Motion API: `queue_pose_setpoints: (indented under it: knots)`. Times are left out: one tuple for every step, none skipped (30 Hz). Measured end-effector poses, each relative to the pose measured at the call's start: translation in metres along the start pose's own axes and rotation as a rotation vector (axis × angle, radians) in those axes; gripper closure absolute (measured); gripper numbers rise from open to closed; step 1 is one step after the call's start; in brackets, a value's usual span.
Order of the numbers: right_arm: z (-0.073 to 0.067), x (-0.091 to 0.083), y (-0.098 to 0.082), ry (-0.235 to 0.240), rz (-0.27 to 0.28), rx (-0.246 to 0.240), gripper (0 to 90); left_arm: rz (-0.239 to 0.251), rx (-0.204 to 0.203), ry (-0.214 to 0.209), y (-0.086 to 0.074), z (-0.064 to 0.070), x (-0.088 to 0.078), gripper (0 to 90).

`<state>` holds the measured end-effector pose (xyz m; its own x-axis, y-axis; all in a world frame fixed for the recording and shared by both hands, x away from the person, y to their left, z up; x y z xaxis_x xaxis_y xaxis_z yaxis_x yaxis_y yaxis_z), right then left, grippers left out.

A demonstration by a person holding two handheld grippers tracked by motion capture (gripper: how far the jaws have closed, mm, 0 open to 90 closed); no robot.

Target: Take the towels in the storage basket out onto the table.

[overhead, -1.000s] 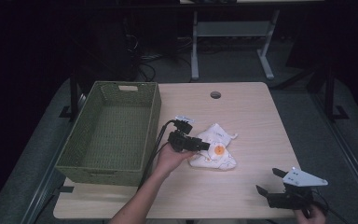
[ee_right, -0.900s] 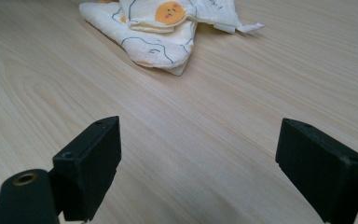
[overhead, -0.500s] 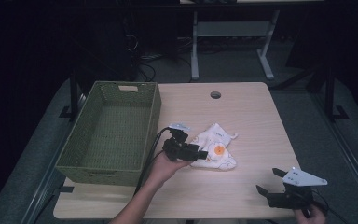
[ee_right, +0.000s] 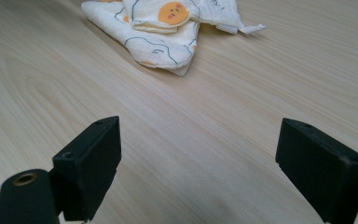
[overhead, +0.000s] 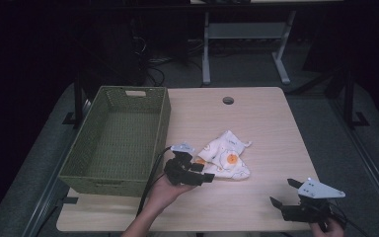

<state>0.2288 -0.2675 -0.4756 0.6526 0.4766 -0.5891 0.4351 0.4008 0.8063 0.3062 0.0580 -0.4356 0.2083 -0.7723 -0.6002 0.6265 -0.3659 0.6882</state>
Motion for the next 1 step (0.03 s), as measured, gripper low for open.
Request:
queue_pose_setpoints:
  knots:
    - [-0.0005, 0.0004, 0.0001, -0.001, -0.001, 0.002, 13.8, 0.003, -0.004, -0.006, -0.003, 0.0007, -0.0017, 38.4]
Point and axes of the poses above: each handheld gripper's, and its own axes: x roughly forward along the jaws, y roughly out of its top, z roughly to its right, the point moved 4 cm from there along x, roughly forward along the jaws, and after that the axes turned 1 degree about -x, right-handed, at the moved point
